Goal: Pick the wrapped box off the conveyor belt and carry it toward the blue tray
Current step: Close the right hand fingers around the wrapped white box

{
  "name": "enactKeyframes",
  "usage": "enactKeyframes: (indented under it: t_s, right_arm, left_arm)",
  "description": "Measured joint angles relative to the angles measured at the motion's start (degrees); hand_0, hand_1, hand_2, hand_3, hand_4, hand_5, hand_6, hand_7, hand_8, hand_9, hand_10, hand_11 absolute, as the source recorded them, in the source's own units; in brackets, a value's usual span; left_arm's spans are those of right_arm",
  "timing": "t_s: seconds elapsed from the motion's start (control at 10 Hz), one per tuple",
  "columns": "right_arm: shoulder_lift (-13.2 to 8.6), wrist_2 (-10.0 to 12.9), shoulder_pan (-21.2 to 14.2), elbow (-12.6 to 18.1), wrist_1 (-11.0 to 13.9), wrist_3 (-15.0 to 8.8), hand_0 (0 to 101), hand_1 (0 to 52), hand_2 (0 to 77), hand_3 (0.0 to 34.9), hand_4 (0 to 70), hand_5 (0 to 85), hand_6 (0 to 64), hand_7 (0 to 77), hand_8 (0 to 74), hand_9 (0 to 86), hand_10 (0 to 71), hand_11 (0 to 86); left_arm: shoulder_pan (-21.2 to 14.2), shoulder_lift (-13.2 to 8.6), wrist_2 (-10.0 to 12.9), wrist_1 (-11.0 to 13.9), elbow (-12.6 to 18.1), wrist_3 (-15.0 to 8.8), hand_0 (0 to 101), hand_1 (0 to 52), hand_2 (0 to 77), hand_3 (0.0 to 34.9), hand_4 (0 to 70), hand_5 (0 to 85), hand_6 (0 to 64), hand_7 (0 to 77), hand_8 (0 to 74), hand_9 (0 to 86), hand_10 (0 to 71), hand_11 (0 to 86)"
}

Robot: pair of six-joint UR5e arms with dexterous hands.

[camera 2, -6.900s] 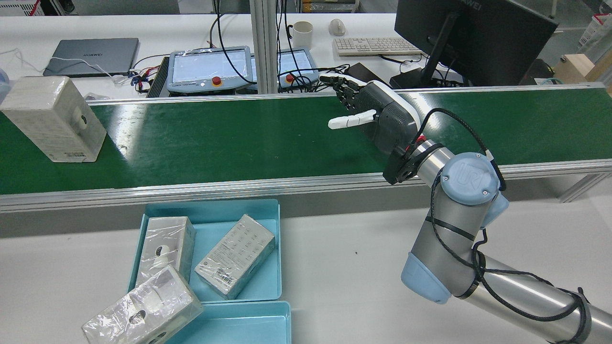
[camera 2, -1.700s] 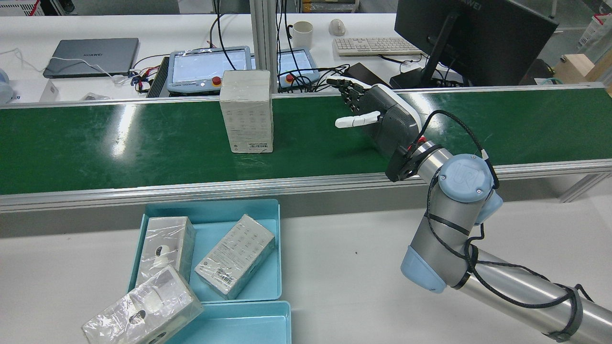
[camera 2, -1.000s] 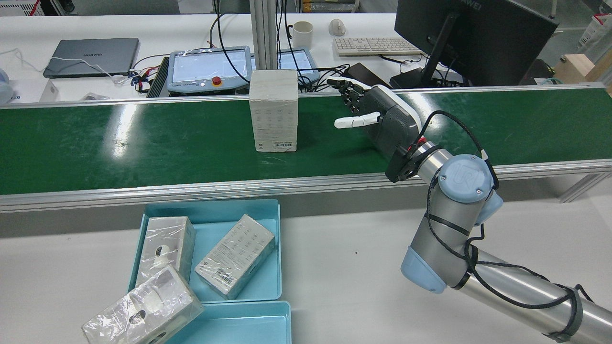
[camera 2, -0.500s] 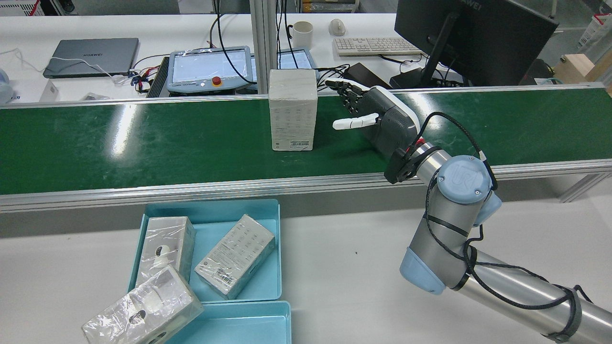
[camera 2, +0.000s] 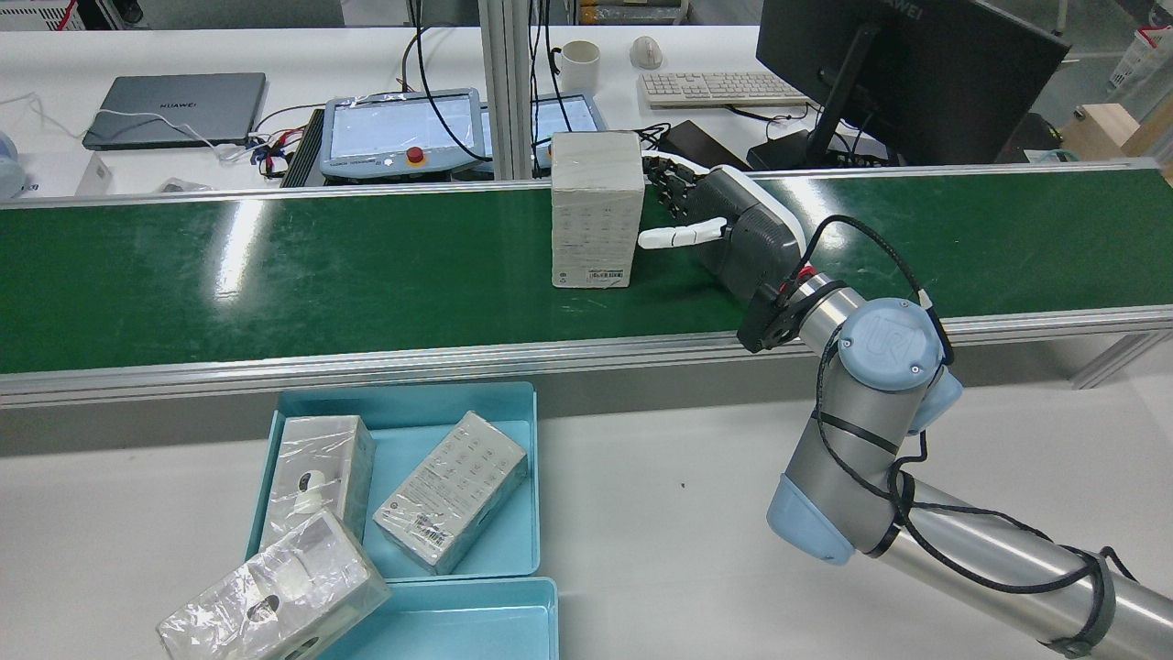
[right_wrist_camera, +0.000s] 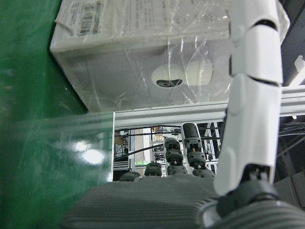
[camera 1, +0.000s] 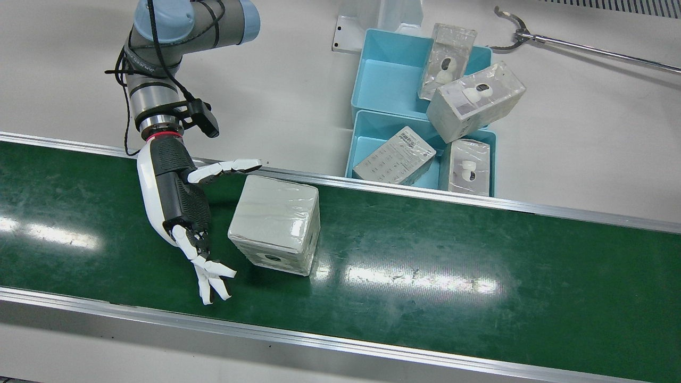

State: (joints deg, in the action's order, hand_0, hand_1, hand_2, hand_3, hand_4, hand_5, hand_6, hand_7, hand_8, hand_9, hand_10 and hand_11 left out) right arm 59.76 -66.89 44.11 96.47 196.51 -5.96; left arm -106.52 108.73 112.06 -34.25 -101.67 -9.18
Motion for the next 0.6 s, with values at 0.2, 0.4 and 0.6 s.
enactKeyframes:
  t_s: [0.2, 0.4, 0.6]
  right_arm:
    - [0.00, 0.00, 0.00, -0.55, 0.07, 0.15, 47, 14.2, 11.4, 0.0, 9.3, 21.8, 3.3, 3.3, 0.5, 3.8, 0.0, 0.5]
    - [0.01, 0.00, 0.01, -0.84, 0.09, 0.25, 47, 14.2, 11.4, 0.0, 10.4, 21.3, 3.3, 3.3, 0.5, 3.8, 0.0, 0.5]
    - [-0.04, 0.00, 0.01, -0.90, 0.08, 0.26, 47, 14.2, 12.5, 0.0, 10.4, 21.3, 3.3, 3.3, 0.5, 3.8, 0.0, 0.5]
  left_arm:
    - [0.00, 0.00, 0.00, 0.00, 0.00, 0.00, 0, 0.0, 0.5, 0.0, 0.0, 1.1, 0.5, 0.5, 0.5, 0.5, 0.5, 0.5]
    - [0.00, 0.00, 0.00, 0.00, 0.00, 0.00, 0, 0.0, 1.1, 0.0, 0.0, 1.1, 0.5, 0.5, 0.5, 0.0, 0.5, 0.5]
    - [0.00, 0.00, 0.00, 0.00, 0.00, 0.00, 0, 0.0, 1.1, 0.0, 0.0, 1.1, 0.5, 0.5, 0.5, 0.5, 0.5, 0.5]
